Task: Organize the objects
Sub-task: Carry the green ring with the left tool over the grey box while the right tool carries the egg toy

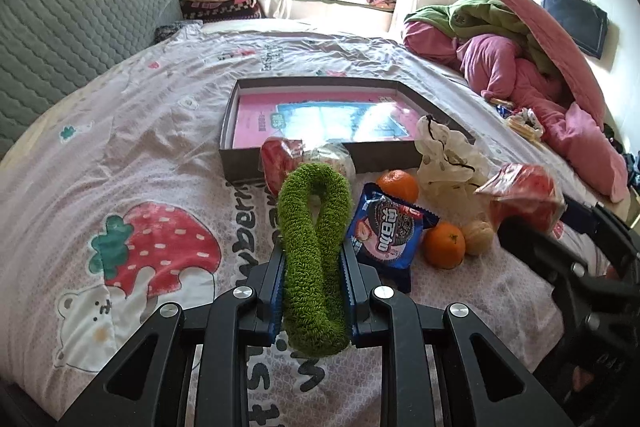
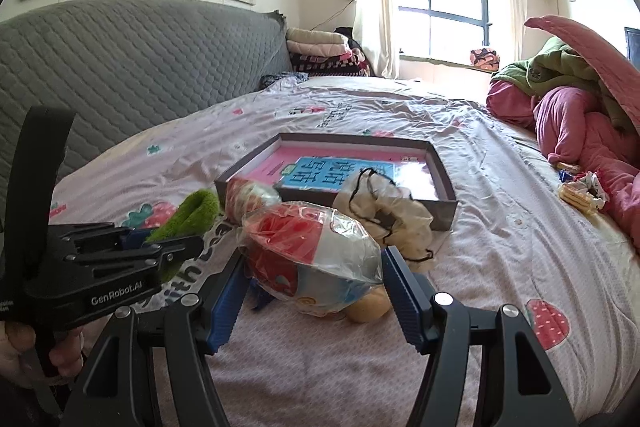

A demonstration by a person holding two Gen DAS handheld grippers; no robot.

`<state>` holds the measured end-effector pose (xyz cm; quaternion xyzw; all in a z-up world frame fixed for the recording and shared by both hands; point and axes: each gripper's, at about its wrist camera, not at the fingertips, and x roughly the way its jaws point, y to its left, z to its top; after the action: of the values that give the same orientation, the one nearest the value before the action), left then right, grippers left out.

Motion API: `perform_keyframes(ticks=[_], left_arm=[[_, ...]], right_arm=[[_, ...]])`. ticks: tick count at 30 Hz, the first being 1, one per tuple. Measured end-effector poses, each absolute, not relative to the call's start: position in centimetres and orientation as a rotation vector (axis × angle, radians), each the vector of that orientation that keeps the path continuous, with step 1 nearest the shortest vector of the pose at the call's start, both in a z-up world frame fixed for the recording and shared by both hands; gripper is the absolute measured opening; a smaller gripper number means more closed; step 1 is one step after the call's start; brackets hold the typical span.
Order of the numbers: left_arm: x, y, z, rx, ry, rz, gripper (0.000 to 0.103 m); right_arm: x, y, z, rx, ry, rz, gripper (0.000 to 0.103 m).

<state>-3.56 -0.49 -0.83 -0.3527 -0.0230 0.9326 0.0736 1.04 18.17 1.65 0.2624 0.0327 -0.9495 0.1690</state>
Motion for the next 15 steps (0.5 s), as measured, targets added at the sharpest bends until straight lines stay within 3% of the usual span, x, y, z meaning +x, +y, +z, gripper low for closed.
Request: perform_keyframes(ticks=[15], left_arm=[[-5.8, 1.4, 1.7, -0.989, -0.017, 2.831, 0.024]], right_arm=[[-1.6, 19.3, 3.0, 0.677, 0.085, -2.730, 0.066]])
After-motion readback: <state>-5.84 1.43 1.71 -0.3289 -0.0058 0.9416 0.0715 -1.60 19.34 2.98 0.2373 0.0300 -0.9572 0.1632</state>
